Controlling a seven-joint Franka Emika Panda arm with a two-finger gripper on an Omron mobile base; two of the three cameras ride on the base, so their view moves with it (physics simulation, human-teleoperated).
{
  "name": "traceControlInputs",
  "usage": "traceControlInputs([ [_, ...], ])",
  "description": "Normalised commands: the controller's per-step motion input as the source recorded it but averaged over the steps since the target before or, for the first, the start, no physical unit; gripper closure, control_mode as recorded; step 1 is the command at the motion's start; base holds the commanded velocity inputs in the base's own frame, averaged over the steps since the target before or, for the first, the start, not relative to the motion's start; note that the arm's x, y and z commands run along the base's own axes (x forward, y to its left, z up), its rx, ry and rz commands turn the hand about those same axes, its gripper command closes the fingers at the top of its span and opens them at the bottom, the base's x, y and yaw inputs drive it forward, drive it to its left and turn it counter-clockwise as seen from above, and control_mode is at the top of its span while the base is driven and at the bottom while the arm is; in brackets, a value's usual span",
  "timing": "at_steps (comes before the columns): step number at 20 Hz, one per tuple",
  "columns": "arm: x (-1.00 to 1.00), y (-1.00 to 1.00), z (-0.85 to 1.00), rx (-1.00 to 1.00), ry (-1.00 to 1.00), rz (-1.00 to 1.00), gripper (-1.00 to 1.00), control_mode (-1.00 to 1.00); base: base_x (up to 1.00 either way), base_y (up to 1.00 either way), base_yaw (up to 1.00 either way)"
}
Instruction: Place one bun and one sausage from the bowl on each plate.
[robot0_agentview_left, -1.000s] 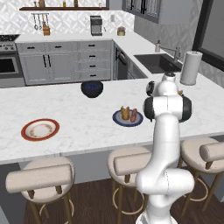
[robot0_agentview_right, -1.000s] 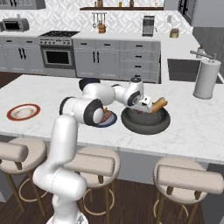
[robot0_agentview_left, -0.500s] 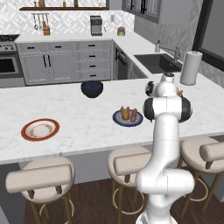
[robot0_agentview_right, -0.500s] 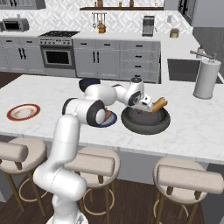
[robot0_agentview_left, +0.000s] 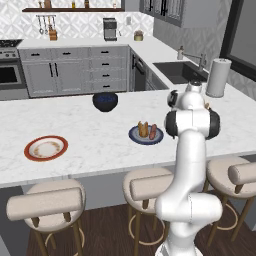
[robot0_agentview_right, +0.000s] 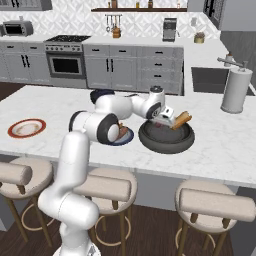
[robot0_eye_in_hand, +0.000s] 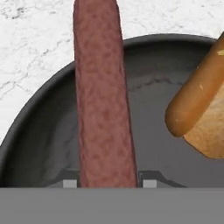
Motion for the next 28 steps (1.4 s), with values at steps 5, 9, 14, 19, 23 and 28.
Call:
traceControlInputs([
  [5,-0.99,0.29,1.00,0.00,-0.05,0.00,1.00,-1.00,0.00,0.00,0.00],
  [9,-1.00,0.90,0.63,-0.09,0.04,0.07,1.00,-1.00,0.00,0.00,0.00],
  [14,-1.00,0.91,0.02,-0.14,-0.01,0.21,1.00,-1.00,0.00,0.00,0.00],
  [19,-0.99,0.94,-0.07,-0.04,-0.06,0.33,1.00,-1.00,0.00,0.00,0.00],
  [23,-0.40,0.50,0.00,0.00,-0.06,0.15,1.00,1.00,-0.24,0.50,0.13],
  [28,0.00,0.00,0.00,0.00,0.00,0.00,1.00,1.00,-0.07,1.00,0.13],
])
